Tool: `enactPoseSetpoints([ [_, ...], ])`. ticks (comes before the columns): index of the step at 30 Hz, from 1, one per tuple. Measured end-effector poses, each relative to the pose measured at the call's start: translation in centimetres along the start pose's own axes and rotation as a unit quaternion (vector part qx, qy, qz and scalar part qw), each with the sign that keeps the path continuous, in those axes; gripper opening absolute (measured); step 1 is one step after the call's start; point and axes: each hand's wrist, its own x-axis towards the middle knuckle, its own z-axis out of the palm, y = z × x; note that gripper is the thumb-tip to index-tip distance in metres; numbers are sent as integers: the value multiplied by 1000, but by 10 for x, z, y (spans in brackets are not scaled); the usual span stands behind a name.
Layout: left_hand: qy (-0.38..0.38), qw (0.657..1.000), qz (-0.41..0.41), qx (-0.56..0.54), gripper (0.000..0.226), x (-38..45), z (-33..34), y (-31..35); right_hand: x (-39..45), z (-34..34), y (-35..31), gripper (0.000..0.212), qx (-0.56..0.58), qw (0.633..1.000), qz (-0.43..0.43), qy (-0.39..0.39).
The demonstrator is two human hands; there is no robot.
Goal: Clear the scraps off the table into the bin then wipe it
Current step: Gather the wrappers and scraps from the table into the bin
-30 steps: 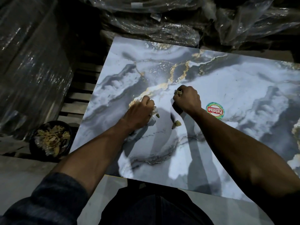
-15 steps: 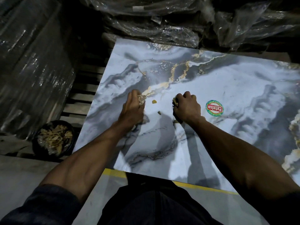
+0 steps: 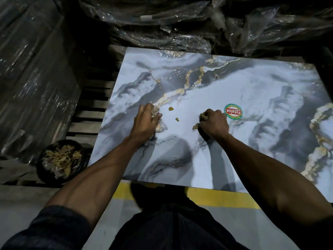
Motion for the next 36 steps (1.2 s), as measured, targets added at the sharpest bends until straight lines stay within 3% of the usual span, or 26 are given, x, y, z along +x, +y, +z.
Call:
enactPoseSetpoints([
  [6, 8, 999, -36, 3, 31, -7, -4, -6, -18, -14, 8, 33, 164, 984, 24, 57],
  [12, 13, 997, -71, -8, 44, -5, -11, -17, -30, 1, -5, 65, 39, 992, -101, -69],
  [13, 11, 997, -71, -11, 45, -4, -12, -18, -35, 2, -9, 64, 23, 991, -100, -91],
  [15, 8, 998, -68, -13, 47, -1, -13, -21, -43, 7, -14, 40, -10, 989, -91, -114],
  [17, 7, 998, -65, -10, 45, 3, -13, -21, -46, 11, -18, 22, -42, 990, -83, -106],
  [21, 8, 998, -58, -2, 40, 7, -9, -13, -47, 20, -17, 36, -111, 988, -92, -51],
  [24, -14, 999, -29, 17, 30, 12, -3, -8, -46, 20, -15, 35, -115, 989, -95, -24],
  [28, -67, 997, 17, 43, 26, 21, 9, 4, -37, 15, -15, 28, -57, 996, -64, -10],
  [31, -102, 991, 50, 74, 26, 30, 18, 13, -29, 9, -16, 24, 54, 998, -1, 11],
  [36, -119, 986, 71, 95, 16, 47, 29, 22, -18, -3, -20, 14, 206, 975, 81, 7],
])
